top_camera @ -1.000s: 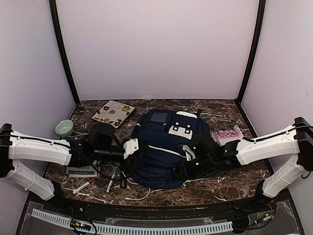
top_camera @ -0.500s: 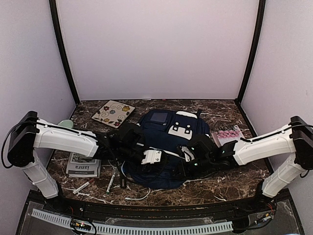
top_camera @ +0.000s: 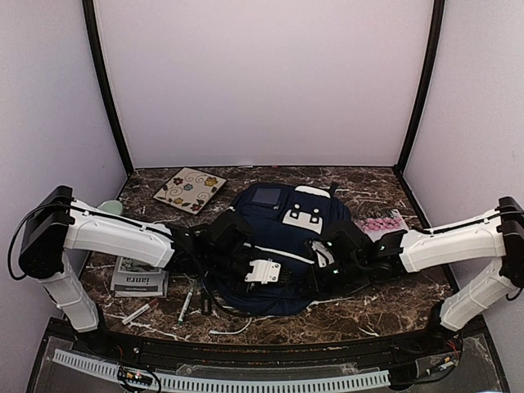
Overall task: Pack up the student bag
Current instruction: Zip the student bag into the second largest pocket of the bag.
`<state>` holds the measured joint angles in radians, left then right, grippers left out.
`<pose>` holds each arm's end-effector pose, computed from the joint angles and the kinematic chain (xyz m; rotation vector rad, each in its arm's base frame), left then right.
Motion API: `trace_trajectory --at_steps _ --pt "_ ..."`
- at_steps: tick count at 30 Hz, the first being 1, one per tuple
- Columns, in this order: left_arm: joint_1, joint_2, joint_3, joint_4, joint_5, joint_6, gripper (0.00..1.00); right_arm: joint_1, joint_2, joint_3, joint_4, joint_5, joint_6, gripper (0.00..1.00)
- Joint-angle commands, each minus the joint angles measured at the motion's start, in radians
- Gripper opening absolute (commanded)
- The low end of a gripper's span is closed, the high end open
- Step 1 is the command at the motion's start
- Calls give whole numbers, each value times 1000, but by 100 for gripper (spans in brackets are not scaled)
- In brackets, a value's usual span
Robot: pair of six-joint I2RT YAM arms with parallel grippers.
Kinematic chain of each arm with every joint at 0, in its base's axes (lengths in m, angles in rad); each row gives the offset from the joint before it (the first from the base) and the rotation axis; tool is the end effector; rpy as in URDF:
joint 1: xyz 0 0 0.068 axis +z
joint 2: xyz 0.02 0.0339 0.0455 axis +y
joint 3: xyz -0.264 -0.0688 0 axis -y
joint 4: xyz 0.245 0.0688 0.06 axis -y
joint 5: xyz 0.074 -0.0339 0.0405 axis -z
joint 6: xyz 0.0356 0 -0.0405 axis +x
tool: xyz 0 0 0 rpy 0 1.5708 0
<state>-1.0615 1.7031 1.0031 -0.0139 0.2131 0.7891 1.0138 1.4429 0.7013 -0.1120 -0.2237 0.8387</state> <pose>0.1705 -0.3207 0.1920 1.8983 1.2895 -0.3850 0.1408 0.2410 0.1722 -0.3506 2.6895 0.9948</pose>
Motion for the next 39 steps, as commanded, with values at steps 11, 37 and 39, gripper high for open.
trace_trajectory --at_steps 11,37,39 --pt "-4 -330 -196 -4 -188 49 0 -420 -275 108 -543 366 -257 0" --pt "-50 -344 -174 -194 -83 78 0 -616 93 545 -932 446 -623 0" --pt "-59 -318 -151 -227 -41 59 0 -647 137 548 -922 485 -632 0"
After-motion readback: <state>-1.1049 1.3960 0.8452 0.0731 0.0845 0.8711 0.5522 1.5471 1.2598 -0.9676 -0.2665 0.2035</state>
